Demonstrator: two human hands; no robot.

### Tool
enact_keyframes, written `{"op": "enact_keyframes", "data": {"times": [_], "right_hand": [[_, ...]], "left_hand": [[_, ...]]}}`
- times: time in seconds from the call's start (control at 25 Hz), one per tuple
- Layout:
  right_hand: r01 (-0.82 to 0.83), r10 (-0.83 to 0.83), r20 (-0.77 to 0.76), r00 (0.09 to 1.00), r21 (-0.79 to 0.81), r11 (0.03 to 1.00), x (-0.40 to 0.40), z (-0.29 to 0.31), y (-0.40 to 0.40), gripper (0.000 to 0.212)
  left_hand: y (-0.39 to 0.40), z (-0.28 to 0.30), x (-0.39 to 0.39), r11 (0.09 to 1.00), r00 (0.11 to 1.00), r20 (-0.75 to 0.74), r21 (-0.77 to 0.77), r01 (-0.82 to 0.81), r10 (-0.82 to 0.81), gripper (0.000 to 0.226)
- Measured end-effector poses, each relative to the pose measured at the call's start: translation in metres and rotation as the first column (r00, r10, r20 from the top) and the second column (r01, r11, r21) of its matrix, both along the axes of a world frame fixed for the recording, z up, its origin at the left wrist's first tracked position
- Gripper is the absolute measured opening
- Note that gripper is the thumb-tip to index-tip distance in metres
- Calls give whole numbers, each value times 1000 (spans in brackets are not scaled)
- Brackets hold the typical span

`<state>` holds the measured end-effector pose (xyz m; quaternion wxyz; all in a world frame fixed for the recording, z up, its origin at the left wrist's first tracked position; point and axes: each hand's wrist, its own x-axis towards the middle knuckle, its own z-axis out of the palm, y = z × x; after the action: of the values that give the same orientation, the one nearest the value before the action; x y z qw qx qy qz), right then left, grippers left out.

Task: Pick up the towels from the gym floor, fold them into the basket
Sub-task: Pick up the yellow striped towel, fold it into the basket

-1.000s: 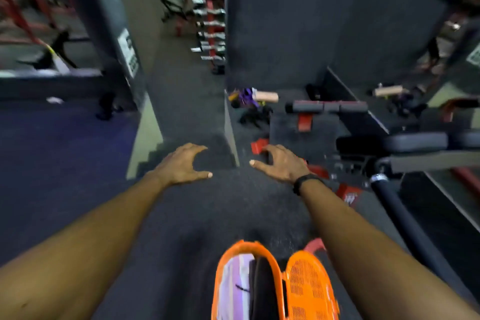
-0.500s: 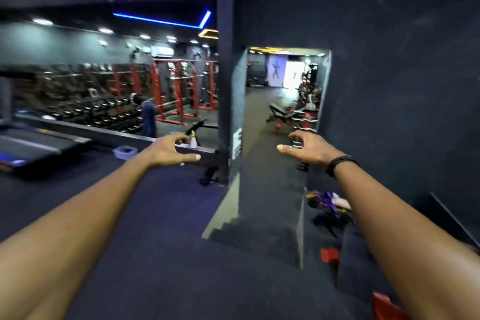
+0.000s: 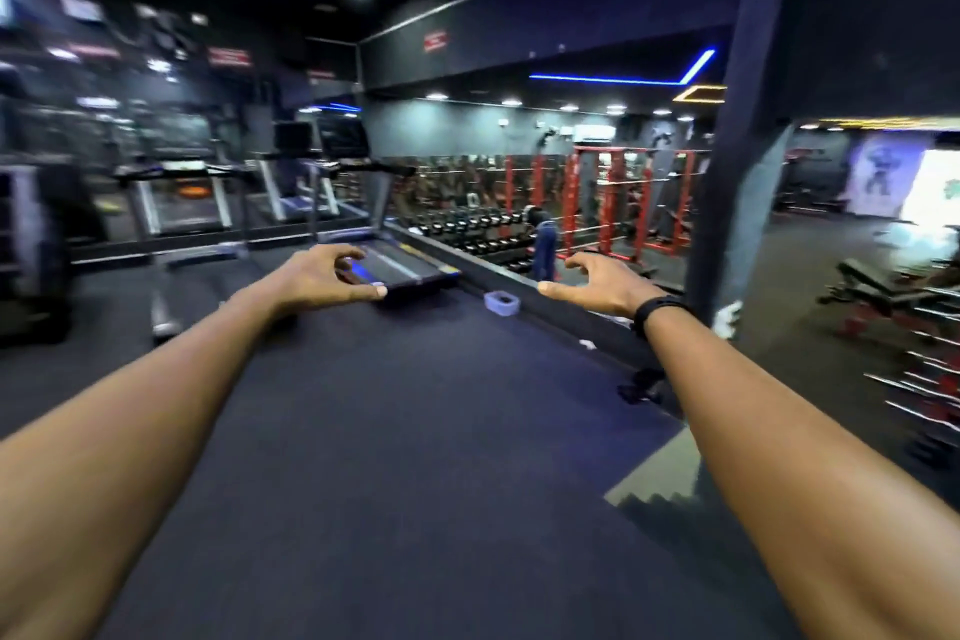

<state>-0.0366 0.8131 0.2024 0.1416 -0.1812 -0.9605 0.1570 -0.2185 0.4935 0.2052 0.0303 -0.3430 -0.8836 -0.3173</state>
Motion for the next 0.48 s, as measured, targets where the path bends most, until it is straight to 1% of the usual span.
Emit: {"op": "enact_keyframes", "data": {"times": [0.04, 0.12, 0.2, 0.24, 0.4, 0.48], "right_hand": [[-49, 49, 0, 999, -7, 999, -20, 1, -20, 81], [-143, 143, 10, 990, -18, 990, -58, 0, -63, 79], [-252, 252, 31, 967, -18, 968, -95, 1, -115, 83], [-305, 306, 41, 951, -24, 952, -112, 2, -145, 84], [-471, 472, 36, 881, -32, 882, -164, 3, -268, 85], [-559, 560, 46, 827, -33, 828, -187, -1, -341, 87]], "left_hand": [[-27, 1, -2, 999, 999, -7, -1, -42, 42, 78], [-84, 3, -5, 989, 989, -18, -22, -145, 145, 89], [-146, 0, -3, 962, 963, -15, -35, -270, 269, 98], [-177, -2, -1, 944, 944, -19, -40, -329, 328, 100], [-298, -9, 11, 870, 871, -7, -46, -490, 491, 81], [-370, -11, 23, 814, 815, -2, -44, -579, 580, 79]]}}
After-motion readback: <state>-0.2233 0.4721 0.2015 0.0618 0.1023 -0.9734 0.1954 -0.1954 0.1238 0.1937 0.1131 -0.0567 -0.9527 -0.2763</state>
